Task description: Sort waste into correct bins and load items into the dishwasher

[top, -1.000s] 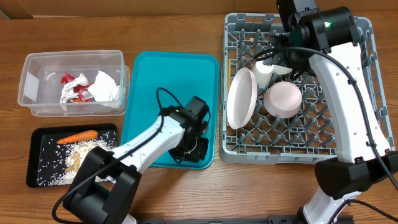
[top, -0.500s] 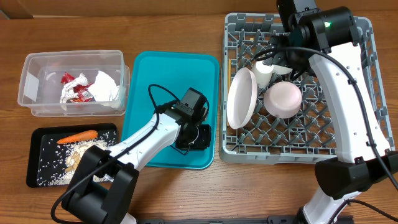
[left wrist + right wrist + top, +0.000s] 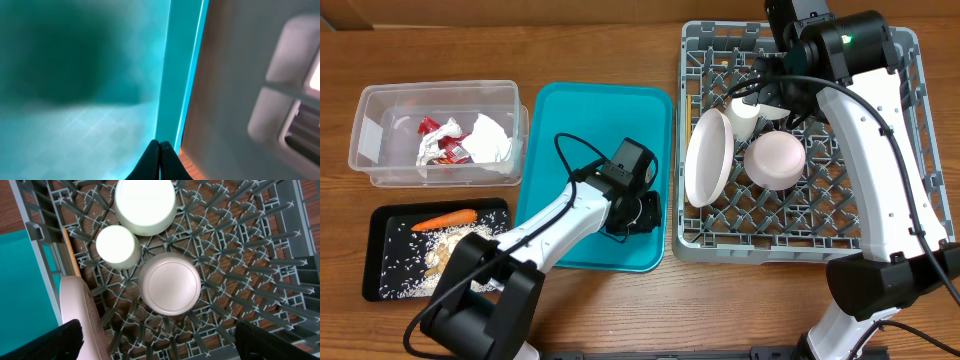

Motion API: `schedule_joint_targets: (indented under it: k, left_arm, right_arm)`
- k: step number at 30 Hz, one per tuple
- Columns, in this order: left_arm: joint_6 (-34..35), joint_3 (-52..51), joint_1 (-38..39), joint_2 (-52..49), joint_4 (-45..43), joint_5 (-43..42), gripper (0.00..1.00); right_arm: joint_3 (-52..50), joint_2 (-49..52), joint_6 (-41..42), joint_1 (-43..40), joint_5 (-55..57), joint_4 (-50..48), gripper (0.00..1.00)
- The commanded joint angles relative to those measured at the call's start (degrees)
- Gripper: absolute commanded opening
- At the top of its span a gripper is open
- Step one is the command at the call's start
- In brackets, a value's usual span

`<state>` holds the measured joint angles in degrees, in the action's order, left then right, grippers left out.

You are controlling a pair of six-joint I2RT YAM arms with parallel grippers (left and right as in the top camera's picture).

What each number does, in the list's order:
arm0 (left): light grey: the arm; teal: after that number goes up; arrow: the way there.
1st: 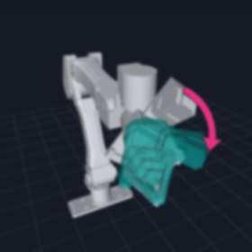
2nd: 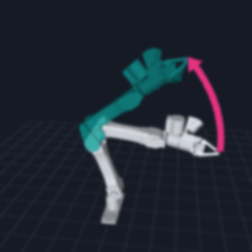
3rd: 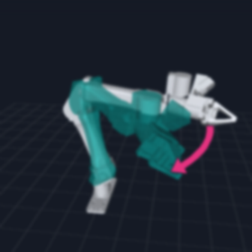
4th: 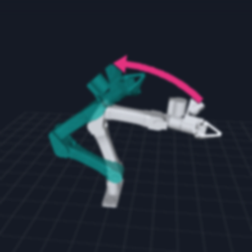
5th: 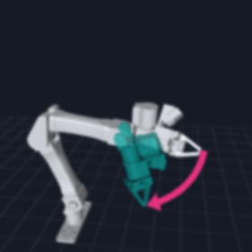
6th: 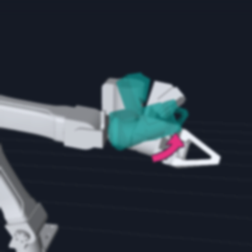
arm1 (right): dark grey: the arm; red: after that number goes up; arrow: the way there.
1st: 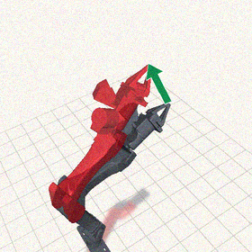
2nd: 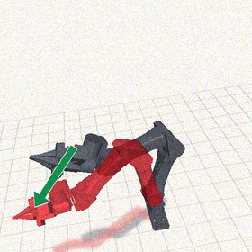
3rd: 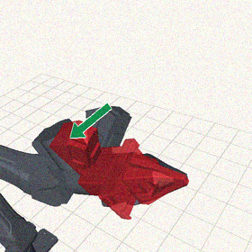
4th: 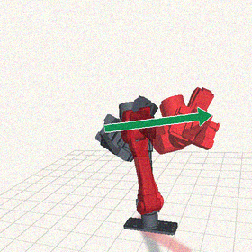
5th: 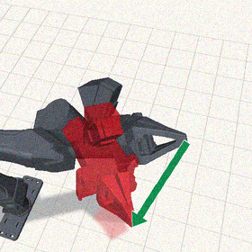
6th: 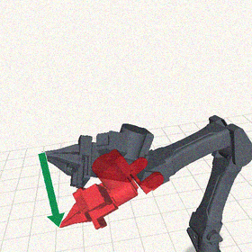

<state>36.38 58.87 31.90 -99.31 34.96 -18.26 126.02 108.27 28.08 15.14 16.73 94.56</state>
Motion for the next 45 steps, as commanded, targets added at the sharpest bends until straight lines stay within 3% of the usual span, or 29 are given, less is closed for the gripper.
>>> schedule_joint_targets:
  k: [1,8,45]
  left_arm:
    - [1.8,1.0,0.5,-3.1,-1.2,-0.8,0.04]
    - [1.8,1.0,-0.5,-5.4,-2.7,-4.3,0.05]
    - [2.6,1.0,-0.1,-6.4,-8.1,-6.0,0.07]
  right_arm:
    - [1.7,-2.2,0.1,0.0,0.1,-0.1,1.00]
    - [1.7,-2.2,0.1,0.0,0.1,-0.1,1.00]
    - [1.7,-2.2,0.1,0.0,0.1,-0.1,1.00]
